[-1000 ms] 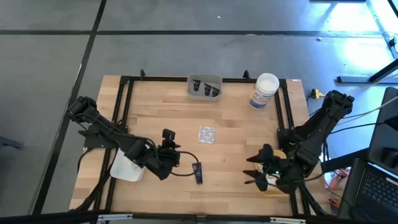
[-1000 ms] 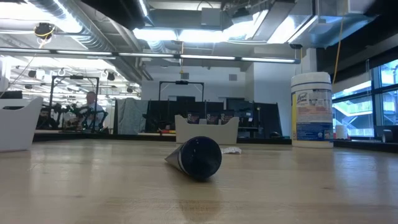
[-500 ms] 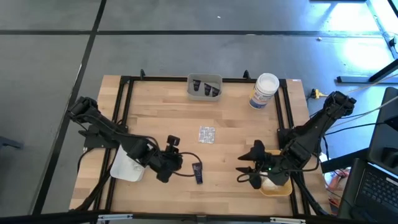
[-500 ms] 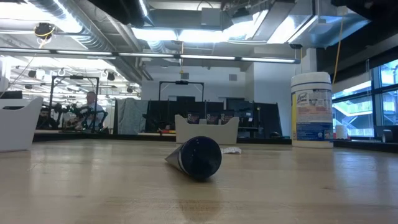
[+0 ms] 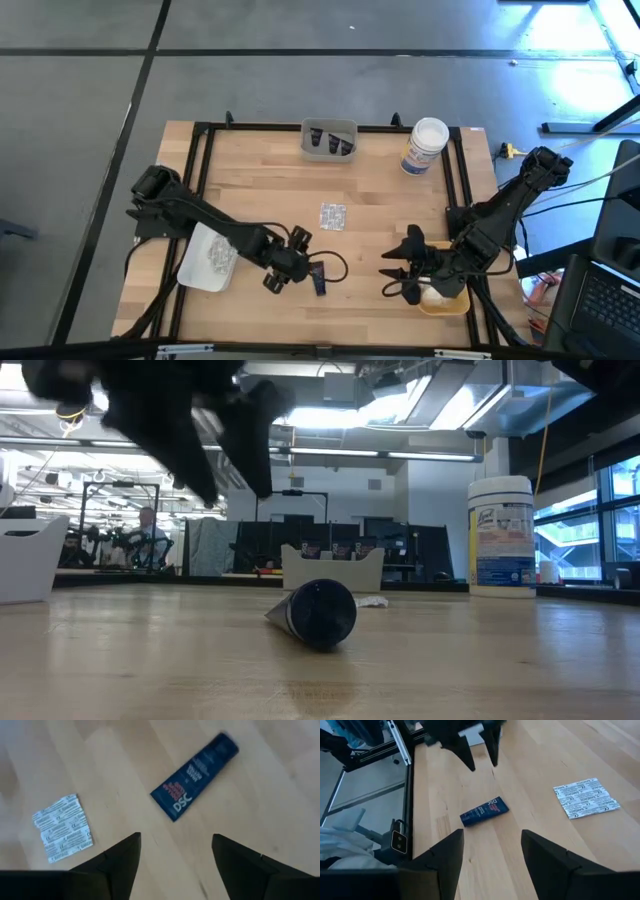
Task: Pick & Place Travel size toiletries
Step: Put the shave cream into the gray bin
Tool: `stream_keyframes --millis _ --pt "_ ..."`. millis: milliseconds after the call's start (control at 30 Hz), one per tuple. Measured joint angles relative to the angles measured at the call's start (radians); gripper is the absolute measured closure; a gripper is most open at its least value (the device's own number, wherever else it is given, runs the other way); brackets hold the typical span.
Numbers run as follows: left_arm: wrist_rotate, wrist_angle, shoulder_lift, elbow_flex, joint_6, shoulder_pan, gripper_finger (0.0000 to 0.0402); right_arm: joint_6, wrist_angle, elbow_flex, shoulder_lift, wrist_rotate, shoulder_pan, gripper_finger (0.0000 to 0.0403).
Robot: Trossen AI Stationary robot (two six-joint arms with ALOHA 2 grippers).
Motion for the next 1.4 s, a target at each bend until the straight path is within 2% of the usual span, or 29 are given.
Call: stream_keyframes --millis 200,333,433,900,1233,1400 --pt "-0.004 0.029 0.063 0.000 0.218 0.001 0.0149 -0.008 0.001 0.000 0.000 0.002 0.000 0.0196" --pt "-0.019 0.133 0.104 0.000 0.309 0.002 0.0149 -0.020 0.001 0.000 0.000 0.003 0.000 0.0193" --pt "-0.001 0.152 0.126 0.000 0.367 0.001 0.0149 -0.022 0.001 0.000 0.000 0.003 0.000 0.0195" --pt "0.121 0.360 0.146 0.001 0.430 -0.025 0.0159 -0.050 0.010 0.000 0.000 0.003 -0.007 0.0213" --pt "0.141 0.389 0.251 0.042 0.476 -0.046 0.0173 -0.050 0.013 0.000 0.000 0.003 -0.007 0.0197" --pt "0.148 0.387 0.263 0.055 0.483 -0.043 0.0177 -0.050 0.015 0.000 0.000 0.003 -0.008 0.0191"
